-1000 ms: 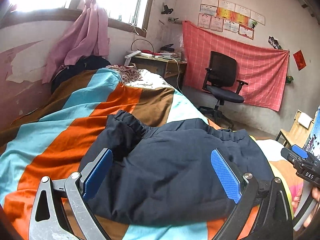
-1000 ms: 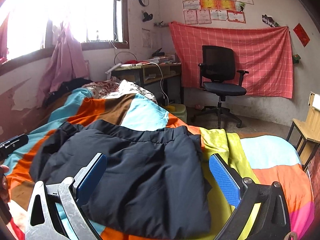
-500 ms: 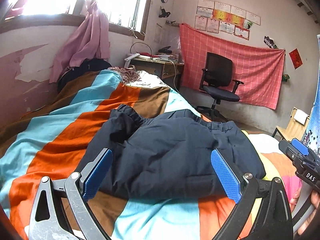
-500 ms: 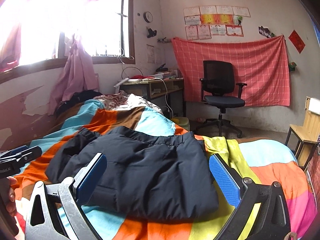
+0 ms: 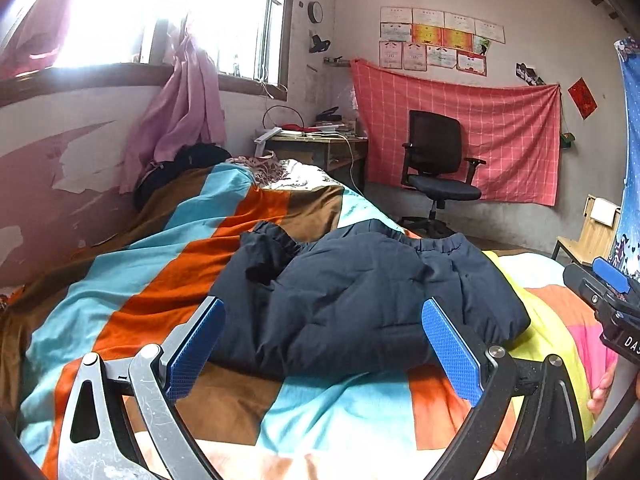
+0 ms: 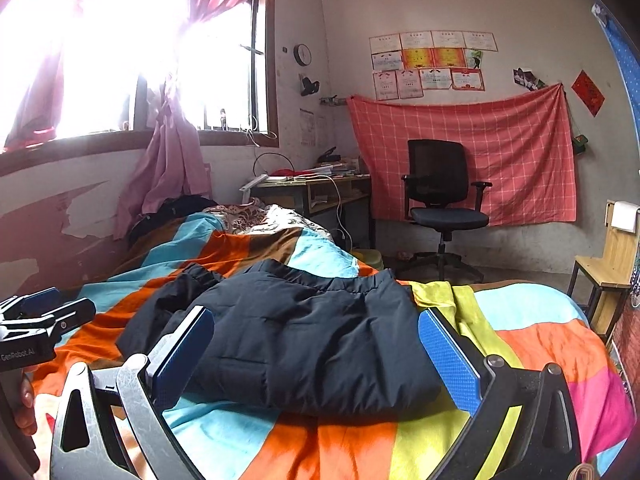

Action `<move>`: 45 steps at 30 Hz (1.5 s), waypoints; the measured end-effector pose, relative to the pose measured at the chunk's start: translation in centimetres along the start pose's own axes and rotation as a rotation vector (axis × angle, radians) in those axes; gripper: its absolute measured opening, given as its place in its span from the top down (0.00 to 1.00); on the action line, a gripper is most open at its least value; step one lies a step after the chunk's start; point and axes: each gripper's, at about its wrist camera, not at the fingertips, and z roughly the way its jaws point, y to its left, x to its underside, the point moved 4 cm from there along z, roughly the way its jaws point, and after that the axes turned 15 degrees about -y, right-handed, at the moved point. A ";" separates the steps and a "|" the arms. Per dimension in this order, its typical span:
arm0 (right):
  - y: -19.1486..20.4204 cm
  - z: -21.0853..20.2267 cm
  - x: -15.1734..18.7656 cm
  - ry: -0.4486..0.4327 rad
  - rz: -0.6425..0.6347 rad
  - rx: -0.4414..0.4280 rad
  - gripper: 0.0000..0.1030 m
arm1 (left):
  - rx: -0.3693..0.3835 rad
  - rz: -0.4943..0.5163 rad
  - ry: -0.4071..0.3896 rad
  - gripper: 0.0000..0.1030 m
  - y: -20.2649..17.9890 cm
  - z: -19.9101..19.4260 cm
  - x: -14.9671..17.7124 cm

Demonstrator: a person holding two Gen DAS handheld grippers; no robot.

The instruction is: Fold large clothes

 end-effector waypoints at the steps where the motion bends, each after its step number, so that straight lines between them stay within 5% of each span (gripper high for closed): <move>1: 0.2 -0.3 0.0 -0.001 -0.001 -0.001 0.00 | 0.001 -0.002 -0.002 0.06 0.1 -0.1 0.0; 21: 1.7 -3.7 2.1 -0.007 -0.012 0.008 0.00 | -0.010 0.010 0.022 0.06 0.7 -2.7 3.2; 45: 2.0 -3.4 7.2 0.166 0.041 -0.051 0.00 | -0.034 0.009 0.120 0.06 2.0 -3.2 7.4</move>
